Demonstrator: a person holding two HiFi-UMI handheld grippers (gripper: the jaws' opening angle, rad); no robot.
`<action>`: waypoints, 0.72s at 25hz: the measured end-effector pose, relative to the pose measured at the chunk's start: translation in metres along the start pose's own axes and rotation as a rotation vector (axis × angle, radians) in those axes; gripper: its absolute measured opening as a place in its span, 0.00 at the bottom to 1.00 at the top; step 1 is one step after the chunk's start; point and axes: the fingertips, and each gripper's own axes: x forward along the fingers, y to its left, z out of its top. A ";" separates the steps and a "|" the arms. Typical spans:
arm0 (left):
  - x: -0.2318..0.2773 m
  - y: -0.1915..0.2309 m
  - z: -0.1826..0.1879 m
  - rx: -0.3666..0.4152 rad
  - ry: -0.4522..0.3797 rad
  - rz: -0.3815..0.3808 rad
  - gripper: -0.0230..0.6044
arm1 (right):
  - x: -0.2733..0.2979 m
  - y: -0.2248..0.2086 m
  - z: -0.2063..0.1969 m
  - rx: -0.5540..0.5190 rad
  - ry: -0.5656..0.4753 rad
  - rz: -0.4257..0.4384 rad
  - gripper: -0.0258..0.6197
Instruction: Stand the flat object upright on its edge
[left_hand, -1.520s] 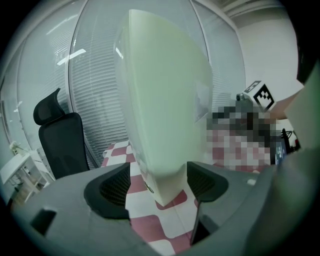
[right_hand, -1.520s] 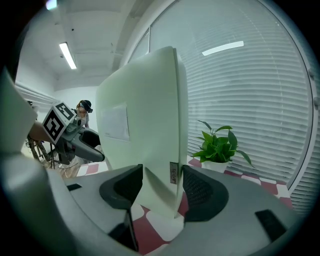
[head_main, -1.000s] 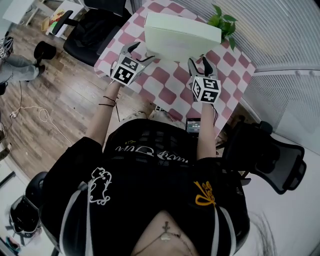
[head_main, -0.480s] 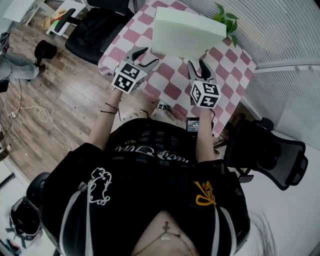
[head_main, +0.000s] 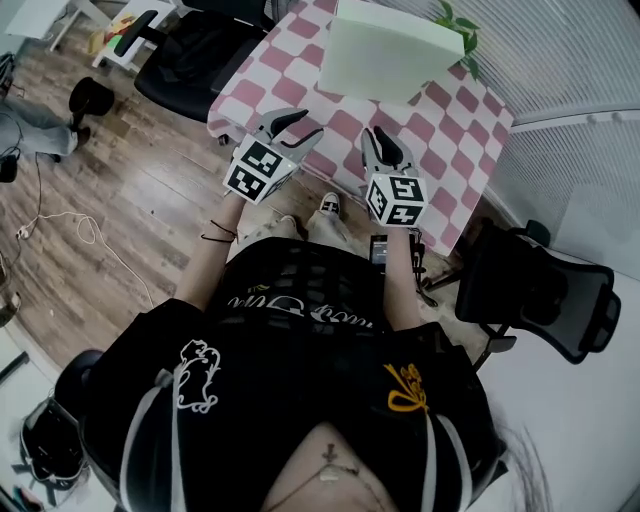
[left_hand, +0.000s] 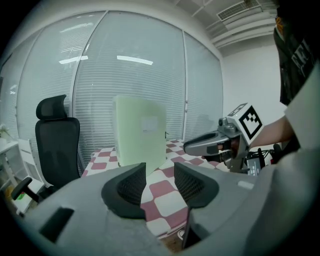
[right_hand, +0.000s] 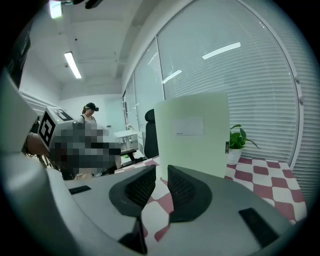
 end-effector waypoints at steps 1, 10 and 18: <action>-0.006 -0.004 -0.002 -0.003 -0.006 -0.009 0.33 | -0.004 0.007 -0.001 -0.003 -0.003 -0.003 0.15; -0.047 -0.039 -0.015 -0.079 -0.052 -0.050 0.33 | -0.042 0.055 -0.014 -0.028 0.008 -0.018 0.11; -0.058 -0.062 -0.021 -0.095 -0.056 -0.031 0.33 | -0.062 0.075 -0.023 -0.050 0.023 0.020 0.10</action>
